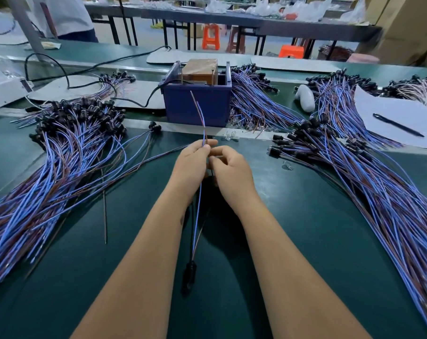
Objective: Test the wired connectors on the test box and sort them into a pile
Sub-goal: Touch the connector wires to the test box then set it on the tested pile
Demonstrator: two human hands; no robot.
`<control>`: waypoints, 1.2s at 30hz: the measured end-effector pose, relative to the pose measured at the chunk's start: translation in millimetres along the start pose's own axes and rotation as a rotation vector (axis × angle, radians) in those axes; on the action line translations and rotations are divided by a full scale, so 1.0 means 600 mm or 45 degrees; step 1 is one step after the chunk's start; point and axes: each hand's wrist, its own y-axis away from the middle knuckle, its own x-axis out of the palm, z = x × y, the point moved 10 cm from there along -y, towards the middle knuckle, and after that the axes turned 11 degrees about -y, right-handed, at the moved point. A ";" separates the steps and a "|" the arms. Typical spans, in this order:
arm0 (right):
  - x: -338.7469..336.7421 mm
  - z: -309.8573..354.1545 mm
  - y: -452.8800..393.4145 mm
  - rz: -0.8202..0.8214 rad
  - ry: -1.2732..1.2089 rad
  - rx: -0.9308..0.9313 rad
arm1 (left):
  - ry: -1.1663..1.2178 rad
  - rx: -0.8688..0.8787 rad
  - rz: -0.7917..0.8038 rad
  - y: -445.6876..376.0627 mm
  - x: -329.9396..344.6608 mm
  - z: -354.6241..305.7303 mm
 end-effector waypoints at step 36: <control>-0.057 0.000 -0.022 -0.294 -0.292 -0.048 | -0.332 0.310 -0.408 -0.020 -0.100 -0.008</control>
